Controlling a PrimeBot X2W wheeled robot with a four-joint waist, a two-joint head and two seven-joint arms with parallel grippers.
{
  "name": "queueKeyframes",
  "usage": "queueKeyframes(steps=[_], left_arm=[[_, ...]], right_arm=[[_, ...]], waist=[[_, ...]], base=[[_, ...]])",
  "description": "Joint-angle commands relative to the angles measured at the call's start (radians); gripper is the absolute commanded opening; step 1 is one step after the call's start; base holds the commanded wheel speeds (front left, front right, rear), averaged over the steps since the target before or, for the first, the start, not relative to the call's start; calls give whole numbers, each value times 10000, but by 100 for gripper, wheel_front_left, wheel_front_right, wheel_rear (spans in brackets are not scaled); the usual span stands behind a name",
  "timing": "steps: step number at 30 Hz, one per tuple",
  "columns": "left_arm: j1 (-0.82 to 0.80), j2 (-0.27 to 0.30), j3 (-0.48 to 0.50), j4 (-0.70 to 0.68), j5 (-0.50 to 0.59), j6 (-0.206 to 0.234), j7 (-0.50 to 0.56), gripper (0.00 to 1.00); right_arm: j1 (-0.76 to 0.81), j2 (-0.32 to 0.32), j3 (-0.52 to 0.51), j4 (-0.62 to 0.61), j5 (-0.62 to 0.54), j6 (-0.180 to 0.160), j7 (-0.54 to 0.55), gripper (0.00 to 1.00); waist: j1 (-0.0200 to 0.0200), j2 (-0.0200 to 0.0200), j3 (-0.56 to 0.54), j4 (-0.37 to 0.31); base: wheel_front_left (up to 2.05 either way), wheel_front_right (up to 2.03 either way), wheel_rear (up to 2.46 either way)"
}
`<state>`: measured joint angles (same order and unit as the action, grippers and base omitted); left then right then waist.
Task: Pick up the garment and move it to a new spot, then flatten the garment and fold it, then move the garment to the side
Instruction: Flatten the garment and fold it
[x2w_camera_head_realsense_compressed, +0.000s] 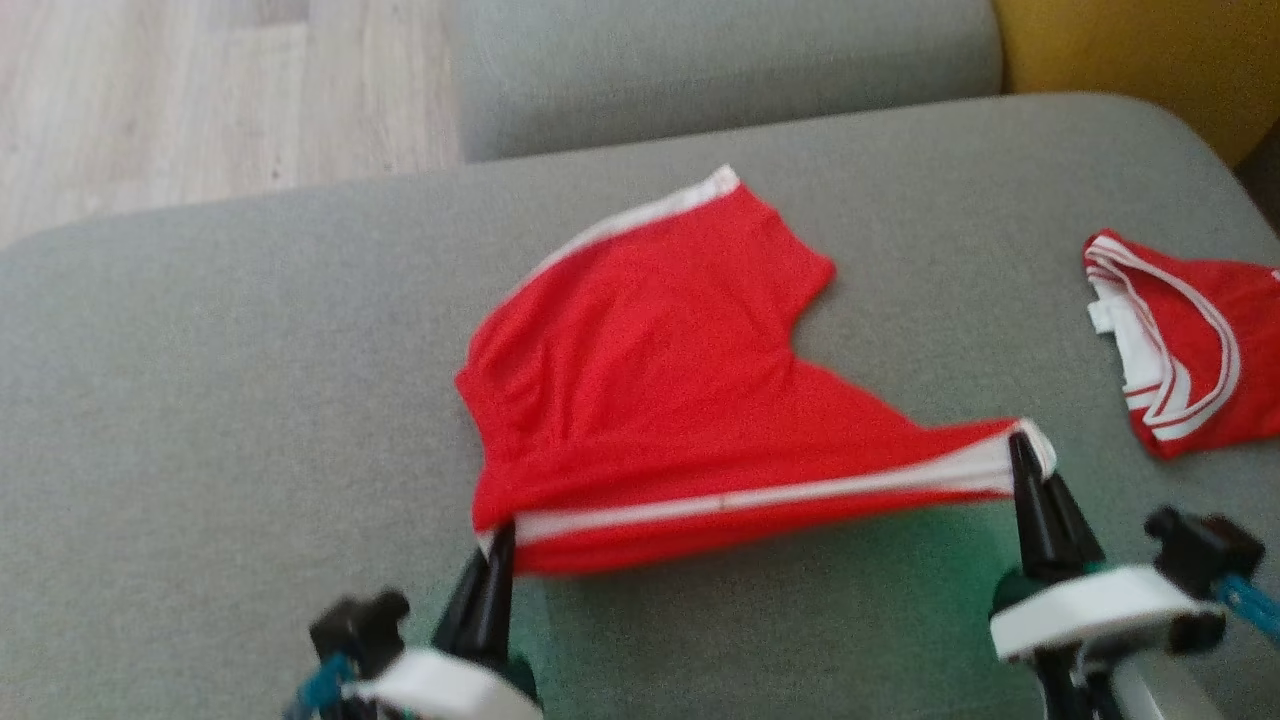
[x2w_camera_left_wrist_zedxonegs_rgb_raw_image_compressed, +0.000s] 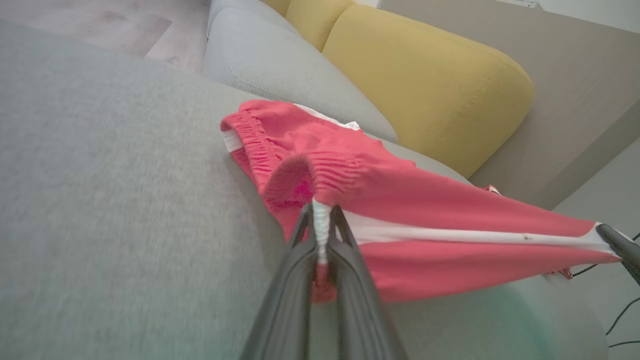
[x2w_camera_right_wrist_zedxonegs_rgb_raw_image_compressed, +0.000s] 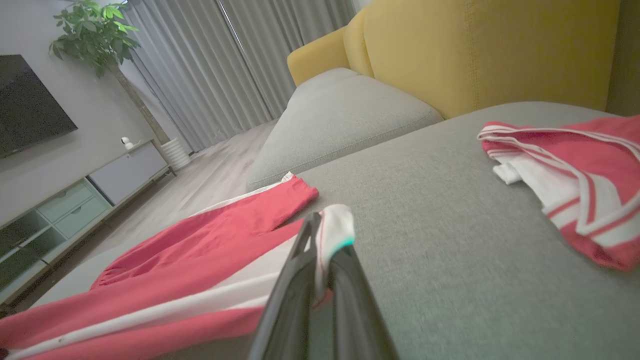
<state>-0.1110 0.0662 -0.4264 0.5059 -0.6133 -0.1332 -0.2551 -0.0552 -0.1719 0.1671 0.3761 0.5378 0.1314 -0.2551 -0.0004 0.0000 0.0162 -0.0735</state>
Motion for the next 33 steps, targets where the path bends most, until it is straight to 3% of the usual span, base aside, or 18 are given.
queueKeyframes(steps=[1,7,13,21,33], left_arm=[[141,109,425,-354,82,26,-66,0],[1001,168,193,-1031,250,26,-66,0],[785,285,-204,-1553,216,26,-66,0],[-1598,225,-1320,-1716,-155,25,-66,0],[-4469,-114,-1335,-979,-900,25,-66,0]], right_arm=[[-42,-158,-67,-526,178,-7,-66,0],[813,-221,-94,-1239,341,-7,-66,0],[412,-289,-135,-1469,245,-7,-66,0],[-2818,-711,188,-346,-221,-7,162,0],[-7314,-883,851,3161,-1244,-7,485,0]], waist=[[4,0,-320,135],[4,0,-548,507],[4,0,-307,870],[4,0,1329,1649],[4,0,3198,2690]], base=[[0,0,0],[0,0,0],[0,0,0],[0,0,0],[0,0,0]])
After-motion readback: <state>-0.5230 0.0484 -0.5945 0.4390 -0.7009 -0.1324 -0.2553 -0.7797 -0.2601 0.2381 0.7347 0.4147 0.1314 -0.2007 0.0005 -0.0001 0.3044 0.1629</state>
